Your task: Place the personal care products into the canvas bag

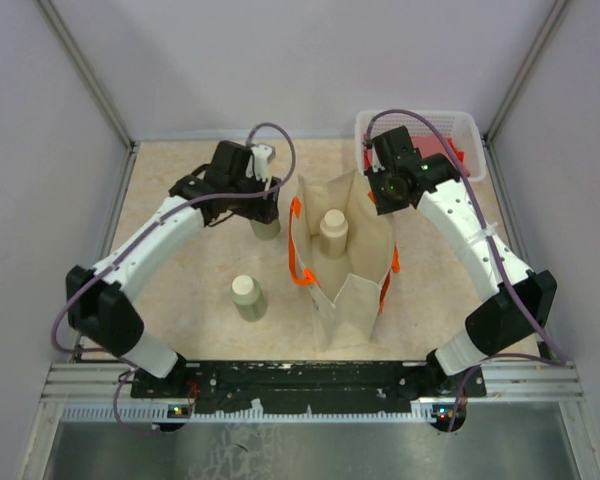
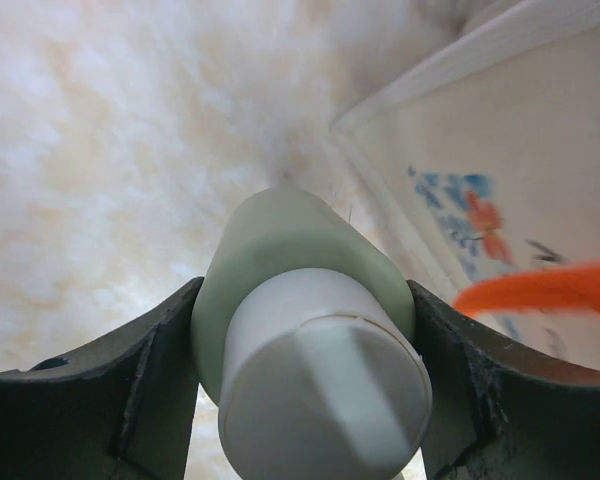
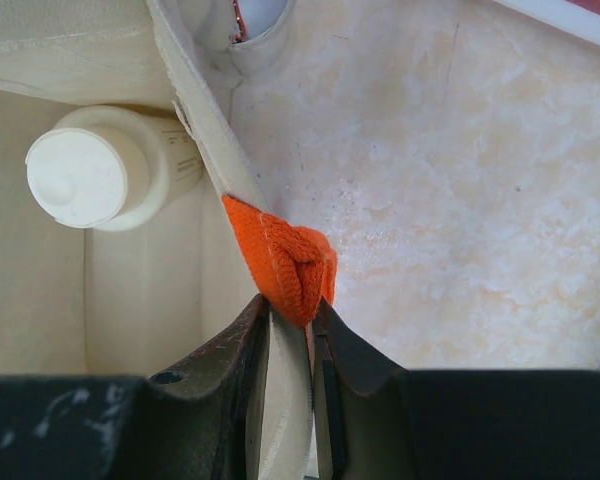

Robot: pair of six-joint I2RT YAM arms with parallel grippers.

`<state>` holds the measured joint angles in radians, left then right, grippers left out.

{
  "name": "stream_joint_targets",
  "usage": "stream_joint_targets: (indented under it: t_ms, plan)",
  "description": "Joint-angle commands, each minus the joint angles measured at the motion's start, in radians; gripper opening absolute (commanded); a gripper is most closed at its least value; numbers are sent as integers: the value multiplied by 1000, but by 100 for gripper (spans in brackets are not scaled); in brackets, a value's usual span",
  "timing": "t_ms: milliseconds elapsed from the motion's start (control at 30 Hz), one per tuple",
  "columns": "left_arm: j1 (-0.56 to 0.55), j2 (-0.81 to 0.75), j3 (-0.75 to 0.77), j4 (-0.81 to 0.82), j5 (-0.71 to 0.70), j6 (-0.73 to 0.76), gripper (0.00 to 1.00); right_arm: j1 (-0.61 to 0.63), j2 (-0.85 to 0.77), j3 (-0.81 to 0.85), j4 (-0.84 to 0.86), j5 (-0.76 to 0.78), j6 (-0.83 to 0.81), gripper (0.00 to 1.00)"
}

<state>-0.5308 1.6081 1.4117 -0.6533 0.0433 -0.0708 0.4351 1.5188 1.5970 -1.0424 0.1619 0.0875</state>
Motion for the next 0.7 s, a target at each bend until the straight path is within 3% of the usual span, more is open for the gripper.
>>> stream_joint_targets:
  t_ms: [0,200,400,667]
  plan:
    - [4,-209,157,70,-44,21,0,-10,-19,18,3,29,-20,22]
    - [4,-299,213,110,-21,52,0,-10,-8,18,-2,21,-22,22]
    - [3,-398,178,300,195,-20,0,-10,-7,20,-3,22,-20,22]
    - [-7,-376,129,434,415,-101,0,-10,1,32,-5,22,-18,22]
